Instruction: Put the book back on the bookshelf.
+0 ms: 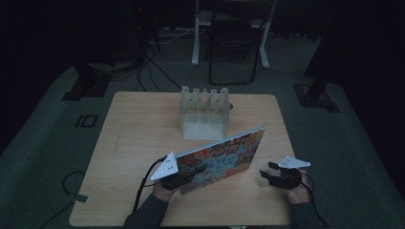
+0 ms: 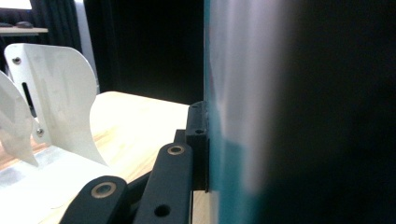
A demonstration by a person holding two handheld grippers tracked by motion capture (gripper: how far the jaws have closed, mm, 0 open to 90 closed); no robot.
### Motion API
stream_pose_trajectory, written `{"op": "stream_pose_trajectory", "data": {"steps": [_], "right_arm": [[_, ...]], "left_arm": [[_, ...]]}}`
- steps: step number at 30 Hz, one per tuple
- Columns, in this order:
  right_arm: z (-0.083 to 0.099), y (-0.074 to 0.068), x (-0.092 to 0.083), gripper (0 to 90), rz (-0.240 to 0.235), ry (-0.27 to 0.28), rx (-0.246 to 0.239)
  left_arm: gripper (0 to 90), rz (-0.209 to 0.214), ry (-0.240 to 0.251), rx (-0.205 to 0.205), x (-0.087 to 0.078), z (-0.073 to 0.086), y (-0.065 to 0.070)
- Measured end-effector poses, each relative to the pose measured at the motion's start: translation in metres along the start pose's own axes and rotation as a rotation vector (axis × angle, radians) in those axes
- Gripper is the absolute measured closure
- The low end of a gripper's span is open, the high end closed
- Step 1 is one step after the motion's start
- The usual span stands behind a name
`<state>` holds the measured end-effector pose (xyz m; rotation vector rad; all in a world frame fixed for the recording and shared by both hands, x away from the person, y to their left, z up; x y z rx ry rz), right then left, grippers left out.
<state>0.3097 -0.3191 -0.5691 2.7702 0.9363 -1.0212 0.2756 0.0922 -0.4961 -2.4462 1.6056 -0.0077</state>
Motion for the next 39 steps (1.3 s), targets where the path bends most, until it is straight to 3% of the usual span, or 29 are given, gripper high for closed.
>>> {"op": "stream_pose_trajectory", "data": {"steps": [11,39], "right_arm": [[0.003,-0.002,0.007,34.5,0.054,-0.050,-0.022],[0.005,0.002,0.008,25.3,0.055,-0.058,0.007]], "left_arm": [[80.6,-0.012,0.003,-0.037,0.000,0.000,0.000],[81.2,-0.039,-0.013,-0.018,0.000,-0.013,0.006]]}}
Point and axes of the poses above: each handheld gripper's, and its own axes: x roughly forward along the jaws, z roughly out of its underside, y roughly to its right, the point moved 1 cm from there along x, roughly forward along the jaws, and after that the axes turned 10 degrees about x, right-handed, at the moved point
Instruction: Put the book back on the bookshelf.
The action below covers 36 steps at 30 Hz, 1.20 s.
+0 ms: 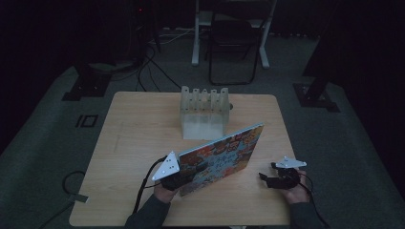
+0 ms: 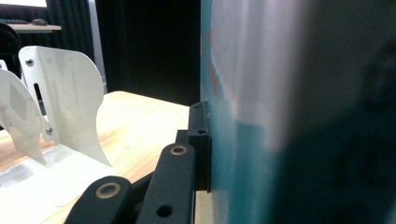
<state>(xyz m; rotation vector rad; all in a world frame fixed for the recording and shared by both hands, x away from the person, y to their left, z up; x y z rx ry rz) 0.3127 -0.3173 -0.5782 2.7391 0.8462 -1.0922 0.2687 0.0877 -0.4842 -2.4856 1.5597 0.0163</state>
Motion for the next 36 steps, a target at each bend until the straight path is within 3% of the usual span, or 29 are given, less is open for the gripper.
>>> {"op": "stream_pose_trajectory", "data": {"steps": [8,36], "right_arm": [[0.000,0.000,0.000,24.7,-0.002,-0.002,-0.001],[0.000,0.000,0.000,23.9,-0.005,-0.003,-0.004]], "left_arm": [[81.2,0.003,0.007,-0.008,-0.002,-0.001,0.000],[81.1,-0.076,-0.002,-0.024,-0.016,-0.005,-0.004]]}}
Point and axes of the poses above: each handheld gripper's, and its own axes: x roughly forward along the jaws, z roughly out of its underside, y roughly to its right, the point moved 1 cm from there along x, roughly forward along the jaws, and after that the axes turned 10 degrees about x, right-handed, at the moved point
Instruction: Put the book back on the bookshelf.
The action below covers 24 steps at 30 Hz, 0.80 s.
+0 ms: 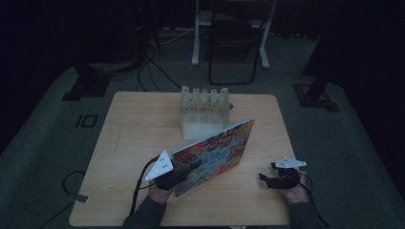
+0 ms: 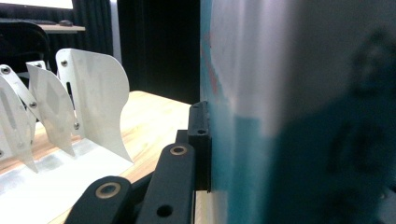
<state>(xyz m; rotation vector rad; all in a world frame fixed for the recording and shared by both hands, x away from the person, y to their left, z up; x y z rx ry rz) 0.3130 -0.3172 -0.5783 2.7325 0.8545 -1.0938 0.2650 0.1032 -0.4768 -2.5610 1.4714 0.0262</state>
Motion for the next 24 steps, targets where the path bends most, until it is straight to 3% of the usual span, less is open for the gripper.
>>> {"op": "stream_pose_trajectory", "data": {"steps": [24], "right_arm": [[0.000,0.000,0.000,23.7,-0.002,0.000,-0.001]], "left_arm": [[81.1,-0.069,0.005,-0.005,-0.015,-0.001,-0.006]]}}
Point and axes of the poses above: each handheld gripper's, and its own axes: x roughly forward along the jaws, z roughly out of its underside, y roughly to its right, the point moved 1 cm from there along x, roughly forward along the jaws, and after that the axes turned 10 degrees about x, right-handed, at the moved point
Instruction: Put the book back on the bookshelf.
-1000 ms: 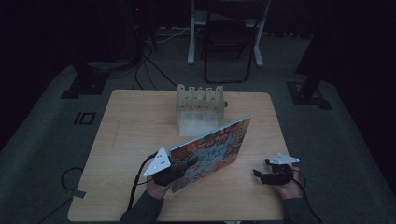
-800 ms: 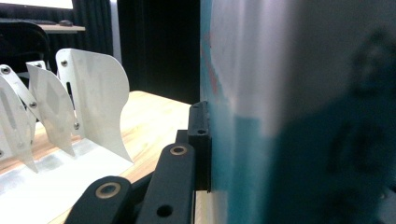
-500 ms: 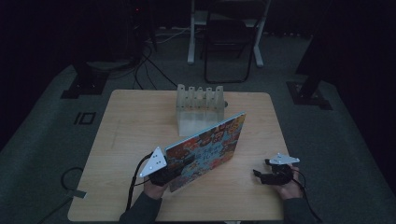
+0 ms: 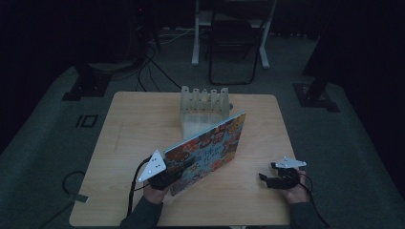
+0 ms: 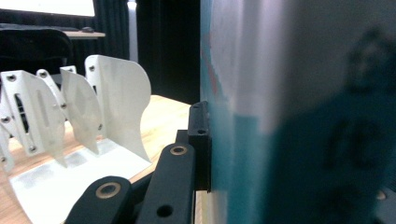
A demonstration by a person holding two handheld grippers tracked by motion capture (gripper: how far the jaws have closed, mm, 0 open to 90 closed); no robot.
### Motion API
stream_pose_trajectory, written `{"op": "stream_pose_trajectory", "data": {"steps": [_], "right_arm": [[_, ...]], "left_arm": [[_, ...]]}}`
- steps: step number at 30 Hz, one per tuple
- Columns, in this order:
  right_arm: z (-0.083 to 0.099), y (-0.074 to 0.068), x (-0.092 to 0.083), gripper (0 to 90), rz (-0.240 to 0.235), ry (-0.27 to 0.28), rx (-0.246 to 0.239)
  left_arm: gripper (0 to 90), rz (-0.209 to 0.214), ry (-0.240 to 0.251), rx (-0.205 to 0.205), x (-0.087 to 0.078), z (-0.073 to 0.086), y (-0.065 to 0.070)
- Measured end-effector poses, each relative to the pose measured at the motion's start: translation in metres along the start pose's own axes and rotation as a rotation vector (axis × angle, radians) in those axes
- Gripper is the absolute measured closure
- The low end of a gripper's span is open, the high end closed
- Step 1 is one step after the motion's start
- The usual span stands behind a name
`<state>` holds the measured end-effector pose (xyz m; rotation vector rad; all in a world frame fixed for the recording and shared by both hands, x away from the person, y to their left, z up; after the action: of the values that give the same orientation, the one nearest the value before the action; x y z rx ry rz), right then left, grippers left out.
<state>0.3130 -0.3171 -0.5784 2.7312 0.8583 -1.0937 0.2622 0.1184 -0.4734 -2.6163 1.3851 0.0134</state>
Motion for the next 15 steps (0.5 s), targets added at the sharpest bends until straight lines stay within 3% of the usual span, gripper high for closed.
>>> {"op": "stream_pose_trajectory", "data": {"steps": [15], "right_arm": [[0.000,0.000,0.001,21.2,-0.002,-0.005,-0.001]], "left_arm": [[81.1,-0.043,-0.013,-0.003,-0.011,0.000,-0.006]]}}
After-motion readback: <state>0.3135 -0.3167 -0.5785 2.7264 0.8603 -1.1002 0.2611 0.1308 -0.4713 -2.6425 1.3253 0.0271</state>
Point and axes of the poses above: each handheld gripper's, and its own axes: x roughly forward along the jaws, z roughly out of its underside, y roughly to its right, the point moved 1 cm from there along x, roughly forward along the jaws, and after that the axes turned 10 degrees about x, right-handed, at the moved point
